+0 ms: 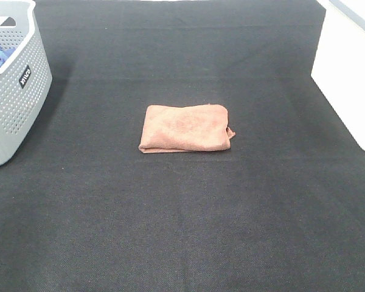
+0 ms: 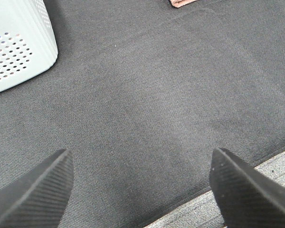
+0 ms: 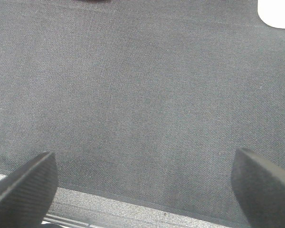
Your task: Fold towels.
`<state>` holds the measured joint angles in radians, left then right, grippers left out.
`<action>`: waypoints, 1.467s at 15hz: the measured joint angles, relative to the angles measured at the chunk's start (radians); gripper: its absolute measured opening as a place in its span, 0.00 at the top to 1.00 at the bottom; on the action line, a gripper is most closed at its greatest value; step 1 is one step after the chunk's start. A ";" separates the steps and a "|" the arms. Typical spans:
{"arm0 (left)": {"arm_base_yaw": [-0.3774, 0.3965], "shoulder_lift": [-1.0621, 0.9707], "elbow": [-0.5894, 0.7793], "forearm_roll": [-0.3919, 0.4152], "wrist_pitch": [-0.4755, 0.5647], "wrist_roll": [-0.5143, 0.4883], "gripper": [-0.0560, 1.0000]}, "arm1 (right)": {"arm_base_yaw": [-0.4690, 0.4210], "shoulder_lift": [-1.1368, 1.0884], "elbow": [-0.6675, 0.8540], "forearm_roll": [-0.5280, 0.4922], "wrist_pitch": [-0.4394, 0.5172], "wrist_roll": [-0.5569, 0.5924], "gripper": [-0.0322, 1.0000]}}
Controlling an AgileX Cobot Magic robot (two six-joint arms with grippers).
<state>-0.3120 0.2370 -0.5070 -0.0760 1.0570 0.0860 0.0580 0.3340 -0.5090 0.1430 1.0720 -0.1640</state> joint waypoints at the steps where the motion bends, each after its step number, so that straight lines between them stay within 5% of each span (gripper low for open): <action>1: 0.020 -0.001 0.000 0.000 0.000 0.001 0.23 | 0.000 0.000 0.000 0.000 0.000 0.000 0.07; 8: 0.283 -0.240 0.006 0.000 0.001 0.001 0.23 | -0.089 -0.194 0.001 0.008 -0.002 -0.001 0.07; 22: 0.284 -0.243 0.006 0.000 0.000 0.001 0.23 | -0.091 -0.336 0.001 0.012 -0.002 -0.001 0.07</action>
<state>-0.0280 -0.0060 -0.5010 -0.0760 1.0570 0.0870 -0.0330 -0.0020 -0.5080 0.1550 1.0700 -0.1650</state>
